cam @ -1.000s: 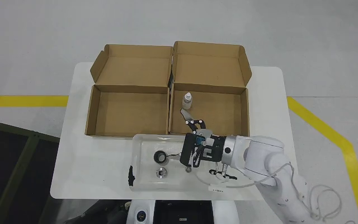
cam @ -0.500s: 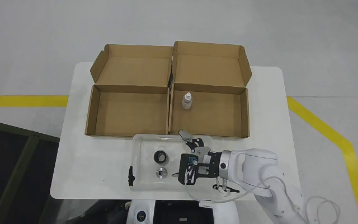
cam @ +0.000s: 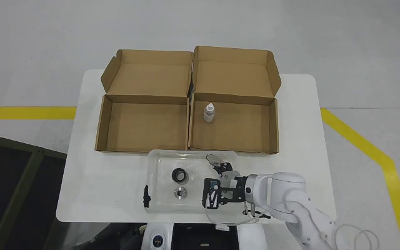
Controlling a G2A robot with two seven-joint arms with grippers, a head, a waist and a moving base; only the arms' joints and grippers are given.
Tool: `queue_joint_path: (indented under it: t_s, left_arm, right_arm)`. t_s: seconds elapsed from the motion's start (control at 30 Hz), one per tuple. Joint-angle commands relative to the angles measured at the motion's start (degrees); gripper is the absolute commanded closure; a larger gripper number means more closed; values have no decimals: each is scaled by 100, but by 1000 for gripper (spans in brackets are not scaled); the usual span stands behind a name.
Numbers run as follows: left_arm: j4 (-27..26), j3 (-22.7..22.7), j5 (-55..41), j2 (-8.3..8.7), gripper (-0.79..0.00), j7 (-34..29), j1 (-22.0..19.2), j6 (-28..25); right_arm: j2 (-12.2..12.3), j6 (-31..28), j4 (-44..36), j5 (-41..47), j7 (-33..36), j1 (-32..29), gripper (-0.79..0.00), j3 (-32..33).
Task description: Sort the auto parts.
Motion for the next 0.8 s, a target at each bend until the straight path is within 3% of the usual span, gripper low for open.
queue_joint_path:
  t_s: [0.0,0.4,0.77]
  left_arm:
    - [0,0,0,0,-785,0,0,0]
    - [0,0,0,0,-785,0,0,0]
    - [0,0,0,0,-785,0,0,0]
  right_arm:
    - [22,8,11,-79,19,-45,-785,48]
    - [77,-13,99,-636,249,20,-785,-126]
    - [57,-36,428,-417,506,239,-785,-436]
